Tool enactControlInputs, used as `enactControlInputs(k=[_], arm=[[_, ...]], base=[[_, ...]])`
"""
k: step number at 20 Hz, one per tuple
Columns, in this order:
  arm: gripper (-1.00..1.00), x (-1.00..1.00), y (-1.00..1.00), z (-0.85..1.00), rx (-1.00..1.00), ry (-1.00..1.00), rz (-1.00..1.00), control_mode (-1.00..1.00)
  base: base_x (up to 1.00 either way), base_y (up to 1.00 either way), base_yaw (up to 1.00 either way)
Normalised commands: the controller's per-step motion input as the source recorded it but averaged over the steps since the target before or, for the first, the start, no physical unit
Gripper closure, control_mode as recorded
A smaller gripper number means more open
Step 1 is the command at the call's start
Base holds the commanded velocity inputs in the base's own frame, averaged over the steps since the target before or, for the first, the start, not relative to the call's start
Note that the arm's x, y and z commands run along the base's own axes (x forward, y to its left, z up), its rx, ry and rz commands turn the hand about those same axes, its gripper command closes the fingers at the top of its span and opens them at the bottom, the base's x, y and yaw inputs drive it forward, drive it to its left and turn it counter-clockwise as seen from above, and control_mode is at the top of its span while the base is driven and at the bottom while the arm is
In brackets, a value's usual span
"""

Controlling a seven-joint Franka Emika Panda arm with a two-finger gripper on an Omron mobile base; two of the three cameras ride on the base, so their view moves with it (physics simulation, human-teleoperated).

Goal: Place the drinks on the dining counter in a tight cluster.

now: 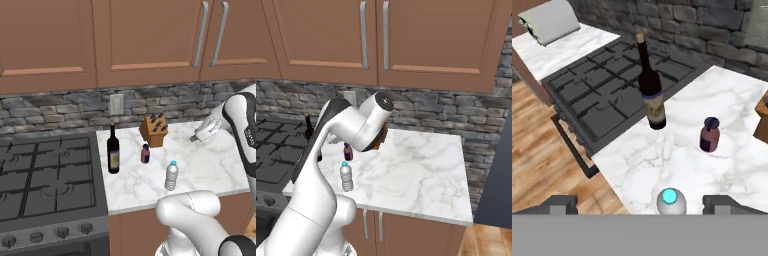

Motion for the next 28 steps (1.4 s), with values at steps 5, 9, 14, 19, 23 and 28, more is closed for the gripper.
enactControlInputs(k=[5,9,14,19,23,28], arm=[[-1.00,0.00,-0.19,-0.26,0.06,0.00,0.29,-1.00],[-1.00,-0.01,-0.12,-0.32,0.12,-0.09,0.23,-1.00],[-1.00,-0.01,-0.02,-0.34,0.09,-0.17,0.12,-1.00],[-1.00,-0.02,0.00,-0.30,0.03,-0.20,0.05,-1.00],[-1.00,0.00,0.00,-0.27,0.08,-0.05,0.00,-1.00],[-1.00,0.00,0.00,-0.30,0.10,-0.02,0.02,-1.00]], base=[[0.00,0.00,0.00],[0.00,0.00,0.00],[0.00,0.00,0.00],[0.00,0.00,0.00],[0.00,0.00,0.00],[0.00,0.00,0.00]])
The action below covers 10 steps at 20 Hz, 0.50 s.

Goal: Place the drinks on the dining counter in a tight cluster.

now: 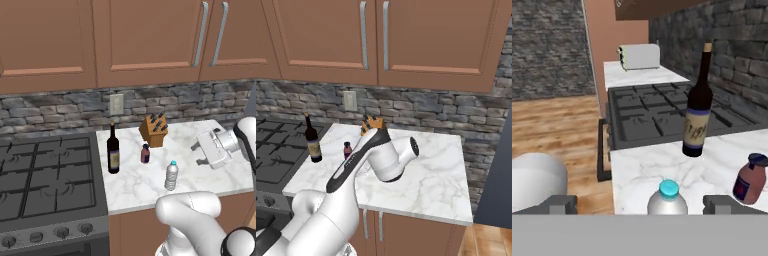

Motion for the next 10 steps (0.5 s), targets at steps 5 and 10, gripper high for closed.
enactControlInputs(k=[5,10], arm=[[-1.00,0.02,0.00,-0.29,0.12,0.00,0.03,-1.00],[-1.00,0.10,0.04,-0.30,0.07,0.00,0.00,-1.00]], base=[[0.00,0.00,0.00],[0.00,0.00,0.00]])
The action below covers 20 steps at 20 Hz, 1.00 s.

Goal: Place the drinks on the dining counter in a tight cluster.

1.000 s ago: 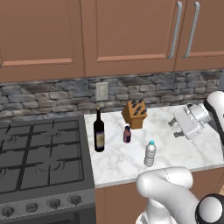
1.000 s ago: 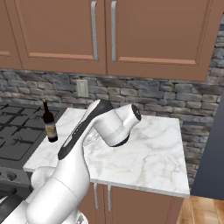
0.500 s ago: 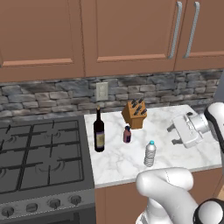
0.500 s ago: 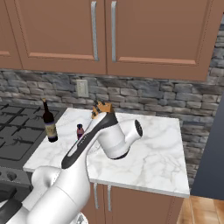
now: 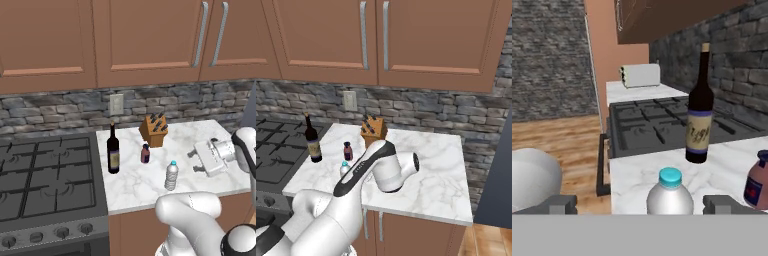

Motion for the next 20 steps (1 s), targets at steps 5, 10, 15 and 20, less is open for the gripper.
enactControlInputs(k=[5,10,15,20], arm=[[-1.00,0.09,0.01,-0.26,0.05,0.00,0.00,-1.00],[-1.00,0.20,0.09,-0.22,0.00,0.00,0.01,-1.00],[-1.00,0.27,0.09,-0.19,0.00,0.01,0.01,-1.00],[-1.00,0.24,0.04,-0.23,0.00,0.02,0.02,-1.00]], base=[[0.00,0.00,0.00],[0.00,0.00,0.00],[0.00,0.00,0.00],[0.00,0.00,0.00]])
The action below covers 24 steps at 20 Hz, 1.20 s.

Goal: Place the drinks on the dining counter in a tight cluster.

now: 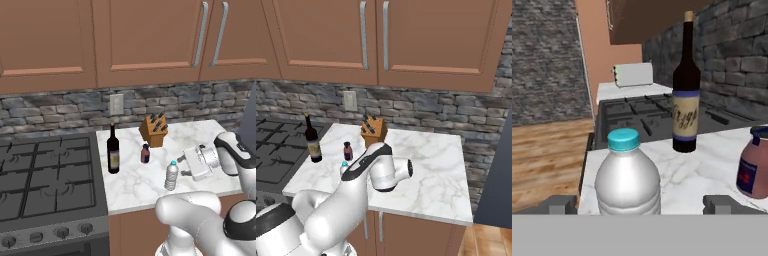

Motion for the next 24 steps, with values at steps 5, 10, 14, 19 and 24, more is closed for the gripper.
enactControlInputs(k=[5,10,14,19,24], arm=[[-1.00,0.01,0.07,-0.09,0.00,0.00,0.06,-1.00],[-1.00,0.00,0.13,0.00,0.00,0.00,0.05,-1.00],[-1.00,0.00,0.16,-0.01,0.00,0.00,0.02,-1.00],[-1.00,0.00,0.16,-0.06,0.00,0.00,0.01,-1.00],[-1.00,0.00,0.18,-0.14,0.00,0.00,0.00,-1.00]], base=[[0.00,0.00,0.00],[0.00,0.00,0.00],[0.00,0.00,0.00],[0.00,0.00,0.00],[0.00,0.00,0.00]])
